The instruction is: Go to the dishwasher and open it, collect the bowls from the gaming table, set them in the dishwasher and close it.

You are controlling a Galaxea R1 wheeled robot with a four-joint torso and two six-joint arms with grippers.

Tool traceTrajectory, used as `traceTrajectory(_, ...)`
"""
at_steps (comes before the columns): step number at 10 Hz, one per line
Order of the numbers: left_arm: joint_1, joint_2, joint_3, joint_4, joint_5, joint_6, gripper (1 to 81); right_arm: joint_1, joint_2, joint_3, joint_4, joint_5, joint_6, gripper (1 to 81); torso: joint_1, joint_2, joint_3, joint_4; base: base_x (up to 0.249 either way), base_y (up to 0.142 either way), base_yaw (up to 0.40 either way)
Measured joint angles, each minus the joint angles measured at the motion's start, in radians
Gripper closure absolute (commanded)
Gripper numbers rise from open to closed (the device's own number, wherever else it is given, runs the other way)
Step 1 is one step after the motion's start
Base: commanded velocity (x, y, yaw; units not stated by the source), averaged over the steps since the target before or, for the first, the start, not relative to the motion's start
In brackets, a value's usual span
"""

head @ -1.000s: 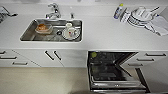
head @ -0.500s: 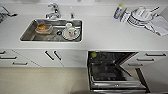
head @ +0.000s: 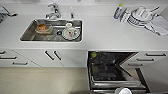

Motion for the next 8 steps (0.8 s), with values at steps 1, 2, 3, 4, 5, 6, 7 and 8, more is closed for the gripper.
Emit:
traceTrajectory(1,0.024,0.03,-0.099,-0.001,-0.071,0.0,1.0,0.026,0.03,-0.009,-0.001,-0.028,0.01,81.1,0.0,0.0,0.0,0.0,0.0,0.0,0.0)
traceTrajectory(2,0.045,0.067,-0.193,-0.006,-0.138,0.0,1.0,0.05,0.054,-0.021,-0.002,-0.049,0.02,81.1,0.0,0.0,0.0,0.0,0.0,0.0,0.0)
traceTrajectory(3,0.059,0.103,-0.274,-0.013,-0.186,0.0,1.0,0.076,0.066,-0.03,-0.003,-0.074,0.028,81.1,0.0,0.0,0.0,0.0,0.0,0.0,0.0)
traceTrajectory(4,0.074,0.145,-0.378,-0.024,-0.237,-0.001,1.0,0.111,0.078,-0.04,-0.002,-0.1,0.034,81.1,0.0,0.0,0.0,0.0,0.0,0.0,0.0)
traceTrajectory(5,0.084,0.186,-0.475,-0.034,-0.273,-0.001,1.0,0.144,0.09,-0.043,-0.001,-0.131,0.036,81.1,0.0,0.0,0.0,0.0,0.0,0.0,0.0)
traceTrajectory(6,0.095,0.224,-0.551,-0.042,-0.304,-0.004,1.0,0.177,0.105,-0.044,0.0,-0.15,0.037,81.1,0.0,0.0,0.0,0.0,0.0,0.0,0.0)
traceTrajectory(7,0.111,0.268,-0.608,-0.052,-0.332,-0.005,1.0,0.21,0.115,-0.044,0.004,-0.173,0.038,81.1,0.0,0.0,0.0,0.0,0.0,0.0,0.0)
traceTrajectory(8,0.136,0.322,-0.654,-0.058,-0.359,-0.005,1.0,0.244,0.124,-0.048,0.008,-0.2,0.039,81.1,0.0,0.0,0.0,0.0,0.0,0.0,0.0)
